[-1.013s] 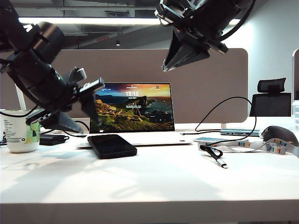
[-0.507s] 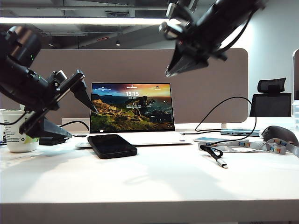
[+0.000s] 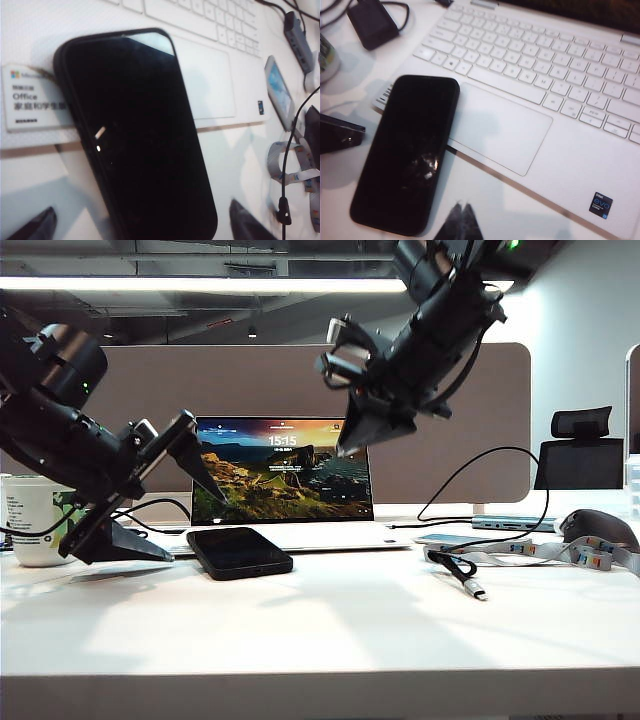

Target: Pick up the black phone, pick up the charger plug, insert the charger plug into the phone's charging port, and finally place the connected phone back on the desk.

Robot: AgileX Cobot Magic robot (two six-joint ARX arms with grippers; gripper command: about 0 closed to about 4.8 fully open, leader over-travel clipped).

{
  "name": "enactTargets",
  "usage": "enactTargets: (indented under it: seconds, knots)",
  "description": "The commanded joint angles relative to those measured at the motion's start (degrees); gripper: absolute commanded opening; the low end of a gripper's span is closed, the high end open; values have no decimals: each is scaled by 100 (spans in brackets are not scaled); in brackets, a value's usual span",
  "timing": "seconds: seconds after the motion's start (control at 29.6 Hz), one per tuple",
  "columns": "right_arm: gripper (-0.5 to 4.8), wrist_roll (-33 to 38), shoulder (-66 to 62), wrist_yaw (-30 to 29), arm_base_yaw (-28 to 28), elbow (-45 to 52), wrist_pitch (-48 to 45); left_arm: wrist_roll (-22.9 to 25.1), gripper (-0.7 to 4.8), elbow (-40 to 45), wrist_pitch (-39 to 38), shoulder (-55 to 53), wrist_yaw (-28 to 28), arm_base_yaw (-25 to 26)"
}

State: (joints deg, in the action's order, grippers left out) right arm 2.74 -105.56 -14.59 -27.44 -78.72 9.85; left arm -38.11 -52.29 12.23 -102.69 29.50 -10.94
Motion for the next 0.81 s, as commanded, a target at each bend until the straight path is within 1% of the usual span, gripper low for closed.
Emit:
enactTargets:
  seconds: [0.03, 0.2, 0.41, 0.68, 0.81]
  knots:
    - [-5, -28, -133, -13, -2, -26, -35, -55, 479, -9, 98, -120, 11, -66]
    - [-5, -269, -328, -22, -4, -28, -66, -310, 479, -9, 212, -354, 31, -101]
    - [-5, -332, -562, -68, -2, -33, -175, -315, 479, -9, 372, -494, 133, -101]
    - [-5, -315, -925, -92, -4, -33, -824, -310, 479, -9, 525, -496, 199, -101]
    - [-5, -295, -1071, -120, -7, -37, -933, -332, 479, -9, 544, -575, 293, -101]
